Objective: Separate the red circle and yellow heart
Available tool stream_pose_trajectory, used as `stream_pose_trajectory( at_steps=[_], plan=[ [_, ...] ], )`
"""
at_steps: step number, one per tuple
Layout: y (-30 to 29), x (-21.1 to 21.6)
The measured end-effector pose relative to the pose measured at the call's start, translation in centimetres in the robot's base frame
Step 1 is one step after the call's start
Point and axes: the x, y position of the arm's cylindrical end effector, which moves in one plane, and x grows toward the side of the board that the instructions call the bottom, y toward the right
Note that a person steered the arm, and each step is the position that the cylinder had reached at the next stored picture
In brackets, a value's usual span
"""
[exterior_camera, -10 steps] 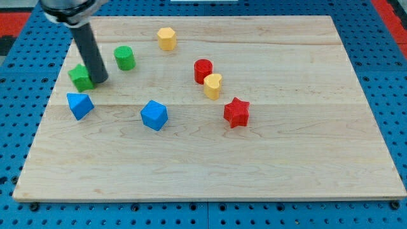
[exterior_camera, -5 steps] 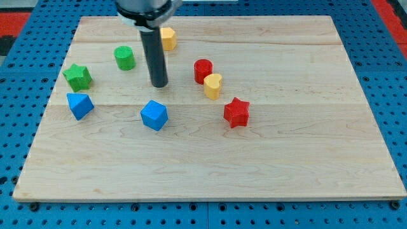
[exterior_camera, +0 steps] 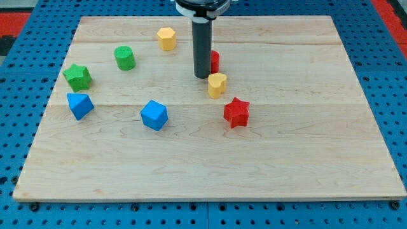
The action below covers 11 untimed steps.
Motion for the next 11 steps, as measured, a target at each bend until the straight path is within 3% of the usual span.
stream_pose_trajectory(
  at_steps=[3, 5, 7, 9, 10, 11],
  plan=[
    [4.2, 2.2],
    [12.2, 2.2],
    [7.5, -3.9],
    [2.4, -4.3],
    [8.3, -2.6],
    [14.2, 1.8]
  ],
)
